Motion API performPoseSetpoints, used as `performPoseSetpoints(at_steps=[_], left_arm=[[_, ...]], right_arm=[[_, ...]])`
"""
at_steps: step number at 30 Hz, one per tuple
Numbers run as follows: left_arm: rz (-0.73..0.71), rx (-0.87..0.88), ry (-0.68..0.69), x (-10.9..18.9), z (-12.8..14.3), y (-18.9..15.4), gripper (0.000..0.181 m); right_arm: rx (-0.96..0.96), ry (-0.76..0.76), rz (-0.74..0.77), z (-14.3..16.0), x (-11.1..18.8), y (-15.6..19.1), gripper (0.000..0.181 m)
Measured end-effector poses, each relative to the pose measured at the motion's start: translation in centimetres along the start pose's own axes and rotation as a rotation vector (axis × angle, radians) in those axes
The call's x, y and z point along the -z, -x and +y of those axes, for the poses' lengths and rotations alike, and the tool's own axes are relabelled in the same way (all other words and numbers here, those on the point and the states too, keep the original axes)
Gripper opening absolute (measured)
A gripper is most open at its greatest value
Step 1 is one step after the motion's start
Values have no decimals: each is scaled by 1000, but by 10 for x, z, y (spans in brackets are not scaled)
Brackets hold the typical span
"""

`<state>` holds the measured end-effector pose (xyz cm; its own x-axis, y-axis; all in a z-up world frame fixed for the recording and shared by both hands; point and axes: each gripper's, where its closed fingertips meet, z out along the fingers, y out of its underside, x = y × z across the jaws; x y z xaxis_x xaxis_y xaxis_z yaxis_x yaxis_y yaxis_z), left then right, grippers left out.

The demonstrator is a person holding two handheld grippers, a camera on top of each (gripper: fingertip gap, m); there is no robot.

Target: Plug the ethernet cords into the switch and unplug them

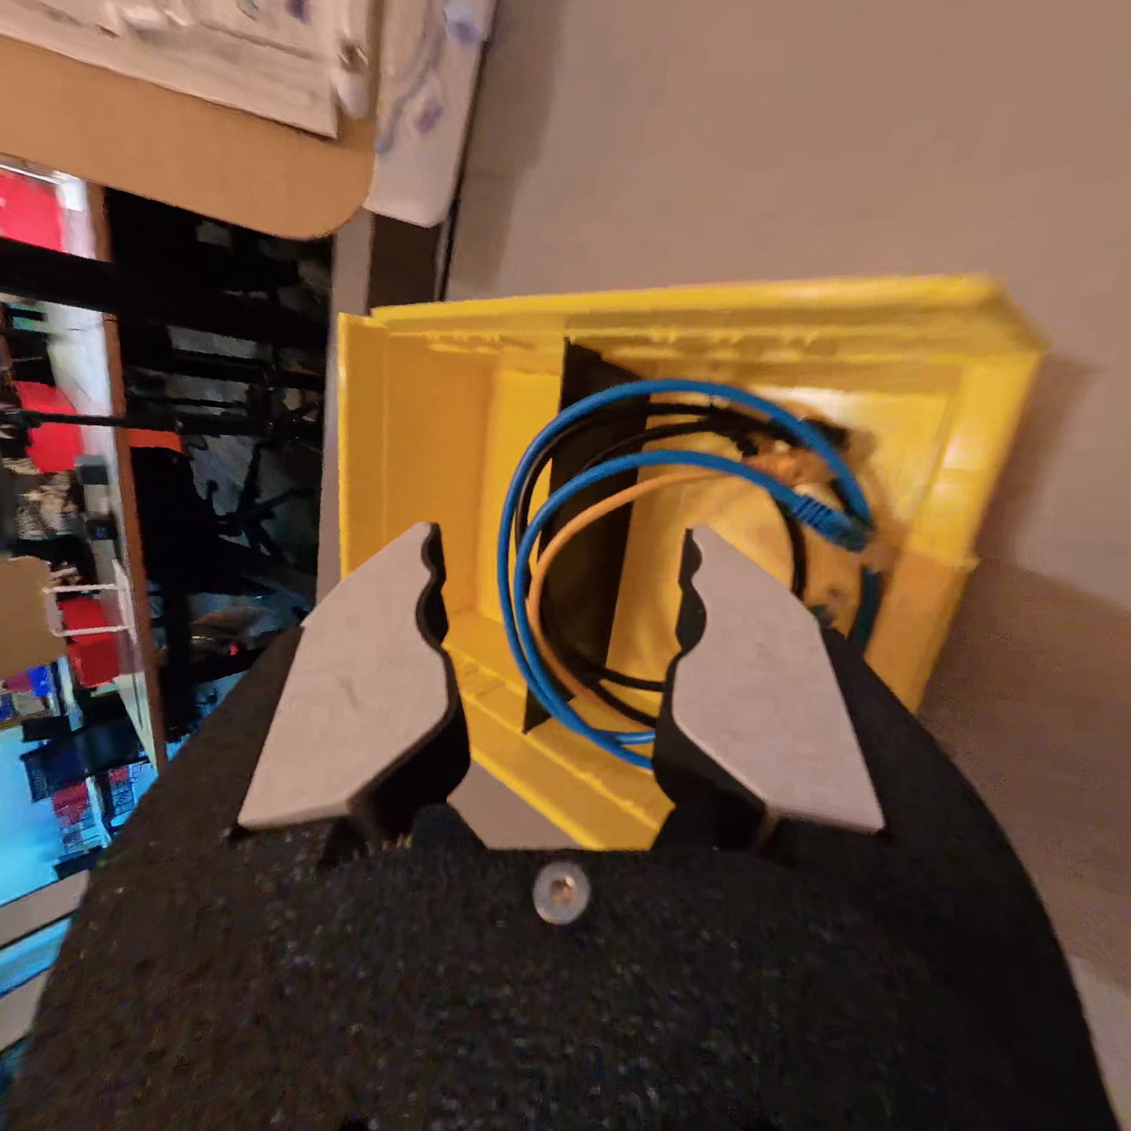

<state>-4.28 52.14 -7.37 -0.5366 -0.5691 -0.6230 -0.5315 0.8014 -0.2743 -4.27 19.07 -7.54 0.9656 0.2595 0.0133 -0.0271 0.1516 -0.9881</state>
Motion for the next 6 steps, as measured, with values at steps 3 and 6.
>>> performPoseSetpoints(at_steps=[3, 6], left_arm=[[151, -36, 121, -30, 19, 2, 75], [285, 9, 161, -51, 26, 1, 71]], right_arm=[[-17, -23, -6, -3, 3, -1, 74], [-30, -37, -20, -5, 4, -1, 74]])
